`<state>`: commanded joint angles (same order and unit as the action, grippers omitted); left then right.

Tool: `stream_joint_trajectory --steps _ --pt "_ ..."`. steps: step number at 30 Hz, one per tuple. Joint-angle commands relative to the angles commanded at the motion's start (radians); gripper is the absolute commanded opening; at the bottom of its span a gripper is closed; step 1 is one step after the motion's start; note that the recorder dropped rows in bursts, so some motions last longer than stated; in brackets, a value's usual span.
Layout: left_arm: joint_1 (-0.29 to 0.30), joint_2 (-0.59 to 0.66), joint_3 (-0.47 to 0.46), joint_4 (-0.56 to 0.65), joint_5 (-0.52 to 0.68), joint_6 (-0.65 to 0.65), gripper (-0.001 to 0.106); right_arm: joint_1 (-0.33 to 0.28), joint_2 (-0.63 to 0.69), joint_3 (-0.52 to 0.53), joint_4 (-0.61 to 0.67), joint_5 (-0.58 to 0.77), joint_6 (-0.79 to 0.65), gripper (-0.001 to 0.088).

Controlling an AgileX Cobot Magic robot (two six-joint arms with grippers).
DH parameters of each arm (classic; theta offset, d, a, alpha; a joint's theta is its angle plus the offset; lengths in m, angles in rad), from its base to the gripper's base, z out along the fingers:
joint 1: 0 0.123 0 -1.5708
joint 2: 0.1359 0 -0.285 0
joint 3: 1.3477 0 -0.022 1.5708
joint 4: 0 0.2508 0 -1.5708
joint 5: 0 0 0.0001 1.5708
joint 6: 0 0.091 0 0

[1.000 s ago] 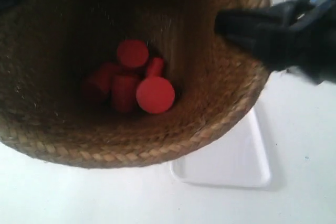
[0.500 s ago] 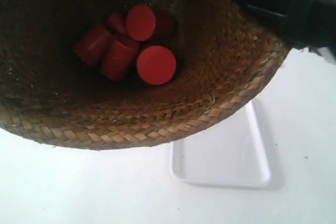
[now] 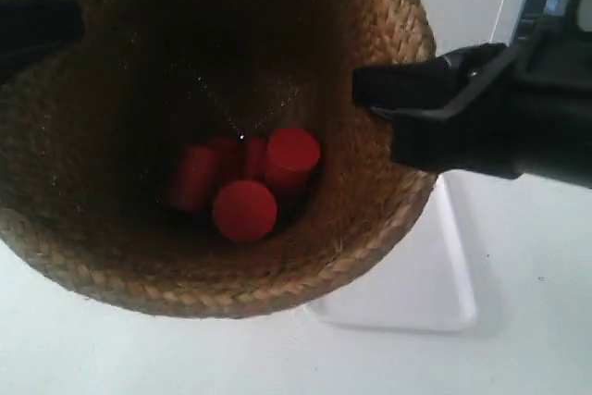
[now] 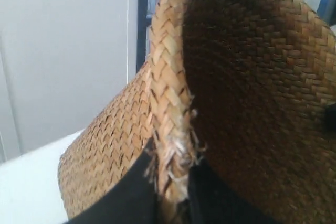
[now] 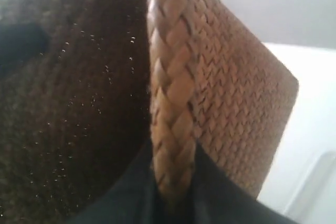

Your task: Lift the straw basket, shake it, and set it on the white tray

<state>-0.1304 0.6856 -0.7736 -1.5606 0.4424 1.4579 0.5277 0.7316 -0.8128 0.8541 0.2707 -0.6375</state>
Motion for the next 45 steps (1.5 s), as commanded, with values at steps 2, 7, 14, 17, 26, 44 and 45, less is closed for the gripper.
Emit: stream_joint_trajectory --steps 2,7,14,17,26,44,45 --pt "0.0 0.027 0.058 0.0 -0.027 0.0 0.0 0.0 0.014 0.079 -0.02 -0.135 -0.067 0.0" --pt "0.0 -0.022 0.001 0.014 -0.064 -0.024 0.0 0.0 -0.023 -0.004 0.012 0.013 -0.027 0.0" --pt "0.0 0.011 0.049 0.025 -0.005 -0.071 0.0 0.0 0.041 0.052 0.017 -0.038 0.016 0.0" --pt "0.0 -0.023 0.031 0.025 -0.025 -0.071 0.0 0.0 -0.012 0.028 0.014 -0.052 0.016 0.0" --pt "0.0 0.011 0.036 0.065 -0.019 -0.092 0.0 0.0 0.071 0.045 0.044 -0.058 0.073 0.0" --pt "0.0 0.094 0.118 0.064 -0.132 -0.106 0.0 0.0 0.092 0.16 0.034 -0.281 -0.04 0.0" --pt "0.0 0.108 0.12 0.064 -0.135 -0.135 0.0 0.0 0.117 0.159 0.034 -0.283 -0.038 0.0"
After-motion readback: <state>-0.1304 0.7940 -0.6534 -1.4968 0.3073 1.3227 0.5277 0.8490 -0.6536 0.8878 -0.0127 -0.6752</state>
